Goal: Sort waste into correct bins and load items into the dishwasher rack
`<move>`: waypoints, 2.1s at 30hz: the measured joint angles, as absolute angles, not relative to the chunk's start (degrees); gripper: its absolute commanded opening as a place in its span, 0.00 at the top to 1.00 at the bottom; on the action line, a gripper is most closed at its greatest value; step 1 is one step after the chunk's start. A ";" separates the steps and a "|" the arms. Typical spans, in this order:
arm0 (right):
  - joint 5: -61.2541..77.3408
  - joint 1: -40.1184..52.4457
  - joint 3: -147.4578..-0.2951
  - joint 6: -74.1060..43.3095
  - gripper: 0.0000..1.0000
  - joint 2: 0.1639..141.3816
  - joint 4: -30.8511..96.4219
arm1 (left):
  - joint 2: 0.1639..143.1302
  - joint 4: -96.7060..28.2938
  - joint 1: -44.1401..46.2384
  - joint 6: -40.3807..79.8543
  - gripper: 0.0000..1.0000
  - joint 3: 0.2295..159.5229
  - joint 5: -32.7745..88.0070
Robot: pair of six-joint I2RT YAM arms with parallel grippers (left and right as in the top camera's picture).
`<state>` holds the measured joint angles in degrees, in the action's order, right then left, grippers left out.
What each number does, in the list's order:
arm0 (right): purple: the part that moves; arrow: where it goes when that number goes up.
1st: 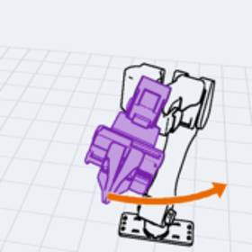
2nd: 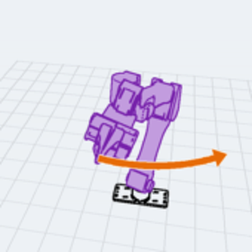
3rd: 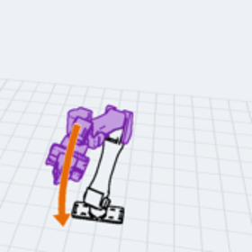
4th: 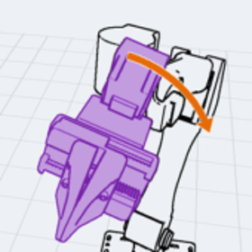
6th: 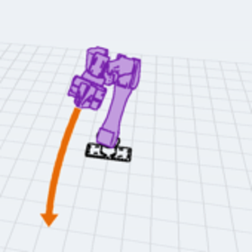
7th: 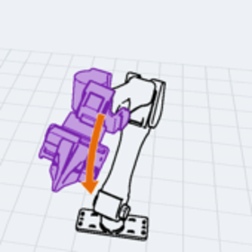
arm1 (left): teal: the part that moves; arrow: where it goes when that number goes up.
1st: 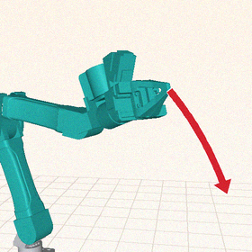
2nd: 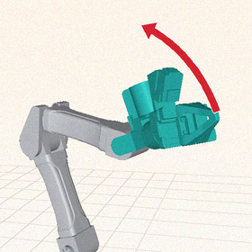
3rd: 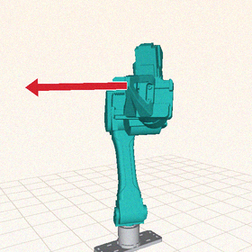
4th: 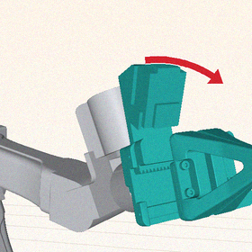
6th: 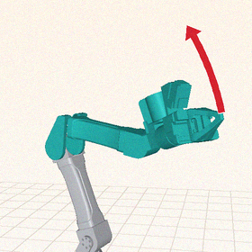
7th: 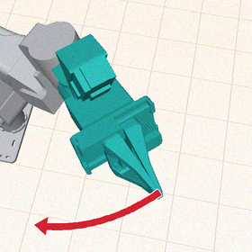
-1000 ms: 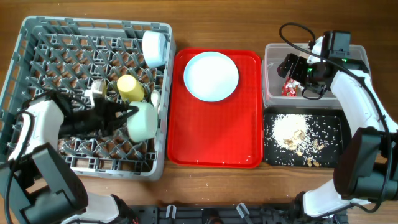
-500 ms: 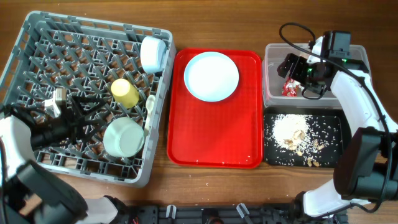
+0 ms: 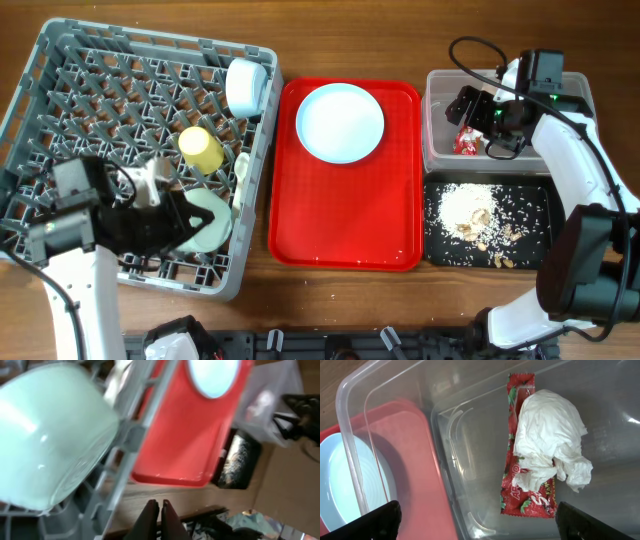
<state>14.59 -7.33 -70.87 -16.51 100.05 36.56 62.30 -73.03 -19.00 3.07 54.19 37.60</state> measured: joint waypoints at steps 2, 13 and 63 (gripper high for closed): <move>14.59 -7.33 -70.87 -16.51 0.00 100.05 36.56 | 62.57 -70.96 -18.79 8.16 0.96 51.62 31.38; 14.59 -7.33 -70.87 -16.51 0.00 100.05 36.56 | 62.65 -58.87 -18.79 25.65 0.96 51.66 11.57; 14.59 -7.33 -70.87 -16.51 0.00 100.05 36.53 | 88.62 -37.47 28.45 26.04 0.48 59.79 -10.70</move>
<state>14.59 -7.33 -70.87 -16.51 100.05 36.53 88.62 -37.47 28.45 26.04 59.79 -10.70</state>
